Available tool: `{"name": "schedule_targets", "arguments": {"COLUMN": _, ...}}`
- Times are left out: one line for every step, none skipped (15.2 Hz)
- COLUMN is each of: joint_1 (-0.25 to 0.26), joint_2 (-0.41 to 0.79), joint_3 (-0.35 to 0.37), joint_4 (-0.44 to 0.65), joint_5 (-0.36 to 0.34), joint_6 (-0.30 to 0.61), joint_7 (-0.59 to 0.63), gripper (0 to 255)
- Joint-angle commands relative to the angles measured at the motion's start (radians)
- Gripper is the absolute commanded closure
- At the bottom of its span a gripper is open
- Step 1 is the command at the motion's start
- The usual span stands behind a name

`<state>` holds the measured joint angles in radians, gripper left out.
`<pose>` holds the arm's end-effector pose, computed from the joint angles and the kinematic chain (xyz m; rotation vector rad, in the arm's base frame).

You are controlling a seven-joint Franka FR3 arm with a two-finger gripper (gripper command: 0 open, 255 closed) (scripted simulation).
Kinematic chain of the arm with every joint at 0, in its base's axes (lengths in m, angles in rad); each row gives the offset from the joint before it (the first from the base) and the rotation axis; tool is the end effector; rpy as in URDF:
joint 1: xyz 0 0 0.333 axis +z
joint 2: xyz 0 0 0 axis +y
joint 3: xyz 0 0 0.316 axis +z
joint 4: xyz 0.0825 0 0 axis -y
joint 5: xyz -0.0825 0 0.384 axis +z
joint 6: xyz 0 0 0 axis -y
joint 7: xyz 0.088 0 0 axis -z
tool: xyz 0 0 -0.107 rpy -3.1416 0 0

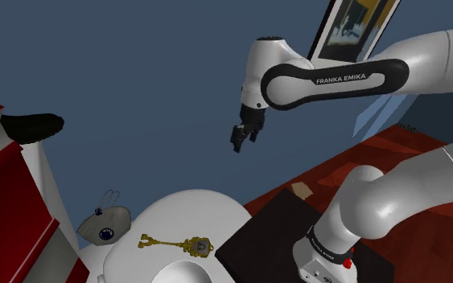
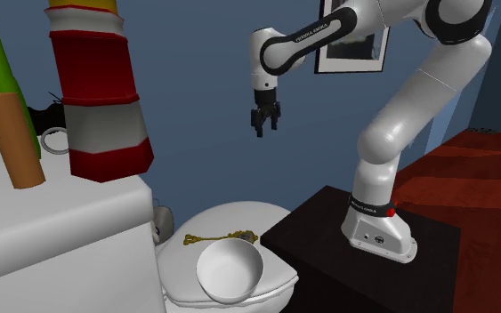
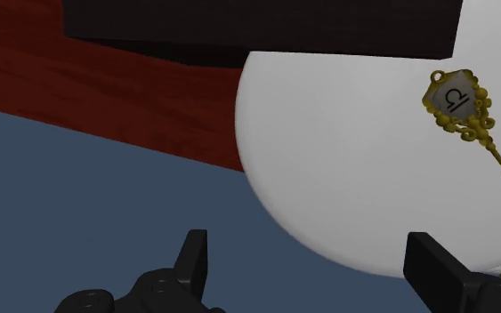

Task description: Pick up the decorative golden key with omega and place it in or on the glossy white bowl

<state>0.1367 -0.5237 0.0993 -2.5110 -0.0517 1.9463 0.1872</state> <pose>0.3718 0.0869 0.4568 3.0361 0.0828 -0.0348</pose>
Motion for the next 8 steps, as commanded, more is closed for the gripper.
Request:
{"name": "schedule_targets", "arguments": {"joint_1": 0.017, "joint_2": 0.046, "joint_3": 0.020, "joint_4": -0.006, "joint_5": 0.001, "joint_6": 0.043, "joint_7": 0.000, "gripper": 0}}
{"name": "schedule_targets", "arguments": {"joint_1": 0.026, "joint_2": 0.074, "joint_3": 0.032, "joint_4": -0.005, "joint_5": 0.002, "joint_6": 0.064, "joint_7": 0.004, "gripper": 0}}
{"name": "schedule_targets", "arguments": {"joint_1": 0.035, "joint_2": 0.103, "joint_3": 0.045, "joint_4": -0.004, "joint_5": 0.002, "joint_6": 0.086, "joint_7": 0.008, "gripper": 0}}
{"name": "schedule_targets", "arguments": {"joint_1": 0.044, "joint_2": 0.132, "joint_3": 0.058, "joint_4": -0.001, "joint_5": 0.002, "joint_6": 0.107, "joint_7": 0.012, "gripper": 0}}
{"name": "schedule_targets", "arguments": {"joint_1": 0.053, "joint_2": 0.162, "joint_3": 0.070, "joint_4": 0.002, "joint_5": 0.001, "joint_6": 0.127, "joint_7": 0.017, "gripper": 0}}
{"name": "schedule_targets", "arguments": {"joint_1": 0.061, "joint_2": 0.192, "joint_3": 0.083, "joint_4": 0.006, "joint_5": -0.001, "joint_6": 0.147, "joint_7": 0.022, "gripper": 0}}
{"name": "schedule_targets", "arguments": {"joint_1": 0.069, "joint_2": 0.223, "joint_3": 0.096, "joint_4": 0.012, "joint_5": -0.004, "joint_6": 0.167, "joint_7": 0.028, "gripper": 0}}
{"name": "schedule_targets", "arguments": {"joint_1": 0.076, "joint_2": 0.254, "joint_3": 0.109, "joint_4": 0.017, "joint_5": -0.008, "joint_6": 0.186, "joint_7": 0.034, "gripper": 0}}
